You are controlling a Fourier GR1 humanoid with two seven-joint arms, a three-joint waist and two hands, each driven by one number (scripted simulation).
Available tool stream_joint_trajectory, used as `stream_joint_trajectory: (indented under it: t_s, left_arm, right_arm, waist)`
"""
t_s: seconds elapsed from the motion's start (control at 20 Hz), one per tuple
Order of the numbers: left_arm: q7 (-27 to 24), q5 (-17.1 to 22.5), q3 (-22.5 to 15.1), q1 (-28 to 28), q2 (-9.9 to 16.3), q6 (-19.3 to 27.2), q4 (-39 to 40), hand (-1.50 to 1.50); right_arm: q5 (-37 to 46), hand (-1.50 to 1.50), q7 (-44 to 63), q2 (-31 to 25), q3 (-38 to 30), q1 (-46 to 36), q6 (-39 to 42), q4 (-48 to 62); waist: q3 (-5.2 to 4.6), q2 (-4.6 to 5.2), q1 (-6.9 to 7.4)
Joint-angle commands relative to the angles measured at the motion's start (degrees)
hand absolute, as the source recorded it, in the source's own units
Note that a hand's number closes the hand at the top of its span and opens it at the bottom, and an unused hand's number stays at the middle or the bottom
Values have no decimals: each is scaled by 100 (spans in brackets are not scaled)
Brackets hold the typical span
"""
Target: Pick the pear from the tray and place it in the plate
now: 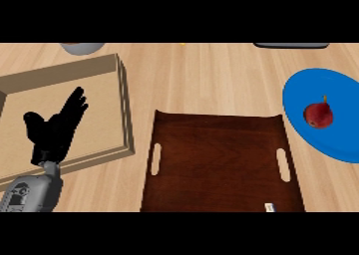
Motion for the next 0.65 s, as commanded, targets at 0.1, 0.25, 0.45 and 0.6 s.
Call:
stream_joint_trajectory:
  t_s: [0.1, 0.25, 0.45, 0.6]
  left_arm:
    - [-6, -40, -15, -111, -33, 19, 83, 0]
    - [-18, 45, 41, 59, 96, -148, -2, 0]
    - [71, -18, -54, -157, -68, -27, 82, 0]
    - [-70, 37, 47, -109, -5, -75, 93, 0]
  right_arm:
    - [-106, -150, -951, -186, 9, 147, 925, 154]
    - [-94, -150, -924, -310, 94, 164, 898, 130]
    - [-55, -150, -888, -423, 214, 201, 825, 174]
    - [-62, -150, -1086, -521, 260, 432, 800, 194]
  waist:
    - [11, 38, 48]
    - [9, 22, 102]
    - [18, 57, 107]
    - [22, 55, 80]
